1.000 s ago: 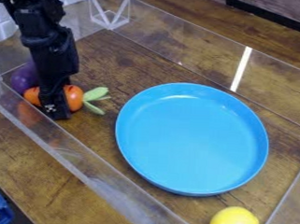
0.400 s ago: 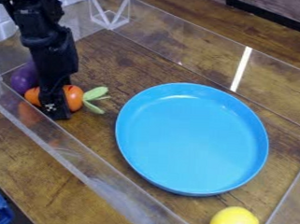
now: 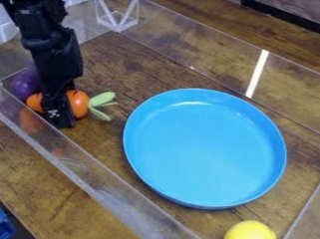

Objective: Move the carrot to the left side

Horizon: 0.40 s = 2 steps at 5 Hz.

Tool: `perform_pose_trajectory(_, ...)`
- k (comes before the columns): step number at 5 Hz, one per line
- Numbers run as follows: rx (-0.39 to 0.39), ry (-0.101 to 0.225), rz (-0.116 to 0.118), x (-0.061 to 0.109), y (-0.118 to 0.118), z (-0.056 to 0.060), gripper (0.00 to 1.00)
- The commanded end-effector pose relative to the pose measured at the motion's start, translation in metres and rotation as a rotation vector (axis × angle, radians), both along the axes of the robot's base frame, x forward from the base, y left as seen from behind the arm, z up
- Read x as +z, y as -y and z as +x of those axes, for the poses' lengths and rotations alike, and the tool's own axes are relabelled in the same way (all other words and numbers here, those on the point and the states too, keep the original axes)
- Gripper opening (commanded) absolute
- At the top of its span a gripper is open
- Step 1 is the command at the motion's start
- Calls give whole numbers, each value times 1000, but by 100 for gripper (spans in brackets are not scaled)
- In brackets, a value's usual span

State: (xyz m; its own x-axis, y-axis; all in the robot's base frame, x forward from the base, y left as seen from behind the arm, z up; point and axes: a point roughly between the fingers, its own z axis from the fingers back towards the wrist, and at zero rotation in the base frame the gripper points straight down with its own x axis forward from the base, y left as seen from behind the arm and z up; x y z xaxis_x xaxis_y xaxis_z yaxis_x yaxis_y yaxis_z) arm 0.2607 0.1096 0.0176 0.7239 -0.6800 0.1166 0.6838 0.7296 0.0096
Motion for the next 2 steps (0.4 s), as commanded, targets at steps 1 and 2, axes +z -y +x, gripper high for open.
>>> perform_pose_trajectory(1, 14, 37, 20, 10, -13, 6, 100)
perform_pose_trajectory(2, 13, 43, 21, 11, -14, 8, 100)
